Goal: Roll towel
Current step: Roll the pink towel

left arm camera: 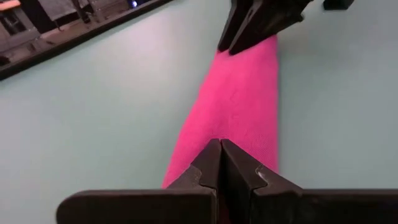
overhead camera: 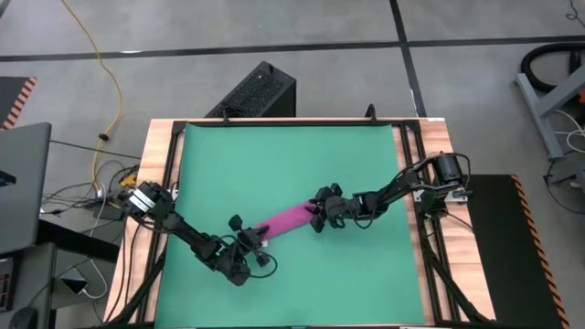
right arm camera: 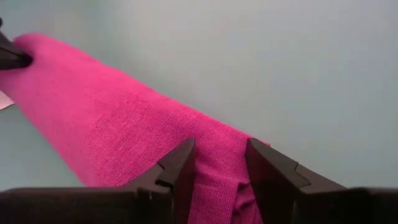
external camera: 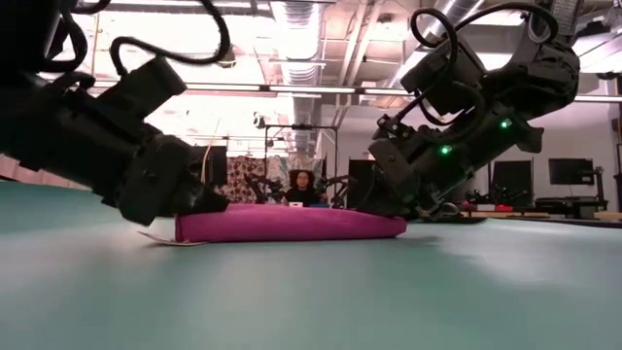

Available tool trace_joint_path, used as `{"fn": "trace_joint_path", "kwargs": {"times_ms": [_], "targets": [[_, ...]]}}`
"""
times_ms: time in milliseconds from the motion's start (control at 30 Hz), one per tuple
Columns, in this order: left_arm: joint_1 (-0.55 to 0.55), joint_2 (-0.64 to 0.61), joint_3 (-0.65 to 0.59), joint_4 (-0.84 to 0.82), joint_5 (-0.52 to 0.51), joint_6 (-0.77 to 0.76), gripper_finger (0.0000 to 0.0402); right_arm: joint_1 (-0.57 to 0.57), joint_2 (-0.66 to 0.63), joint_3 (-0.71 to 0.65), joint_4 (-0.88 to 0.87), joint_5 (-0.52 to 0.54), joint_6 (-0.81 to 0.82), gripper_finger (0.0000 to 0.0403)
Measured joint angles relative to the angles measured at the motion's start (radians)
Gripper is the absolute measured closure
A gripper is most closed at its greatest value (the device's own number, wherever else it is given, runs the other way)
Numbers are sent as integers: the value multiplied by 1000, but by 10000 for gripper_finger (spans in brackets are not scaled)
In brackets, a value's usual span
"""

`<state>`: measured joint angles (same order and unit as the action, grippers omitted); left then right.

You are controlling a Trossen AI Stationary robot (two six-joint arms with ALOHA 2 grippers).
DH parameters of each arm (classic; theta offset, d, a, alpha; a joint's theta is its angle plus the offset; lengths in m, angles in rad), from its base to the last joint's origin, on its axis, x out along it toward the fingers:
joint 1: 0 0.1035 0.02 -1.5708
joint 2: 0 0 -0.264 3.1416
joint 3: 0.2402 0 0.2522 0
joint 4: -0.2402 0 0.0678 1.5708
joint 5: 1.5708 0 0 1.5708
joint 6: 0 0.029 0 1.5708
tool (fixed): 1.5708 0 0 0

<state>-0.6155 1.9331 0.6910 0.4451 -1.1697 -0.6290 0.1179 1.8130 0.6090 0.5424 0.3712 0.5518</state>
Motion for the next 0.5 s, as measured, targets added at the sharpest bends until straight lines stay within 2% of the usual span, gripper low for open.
{"fn": "trace_joint_path", "kwargs": {"times_ms": [200, 433, 500], "targets": [[0, 0, 0, -94, 42, -89, 401, 7, -4, -1, 28, 11, -7, 237], [1, 0, 0, -118, 58, -90, 402, 16, -56, -4, 11, 9, -23, 237], [1, 0, 0, -124, 59, -84, 401, 28, -98, -3, 5, 45, -42, 237]]}}
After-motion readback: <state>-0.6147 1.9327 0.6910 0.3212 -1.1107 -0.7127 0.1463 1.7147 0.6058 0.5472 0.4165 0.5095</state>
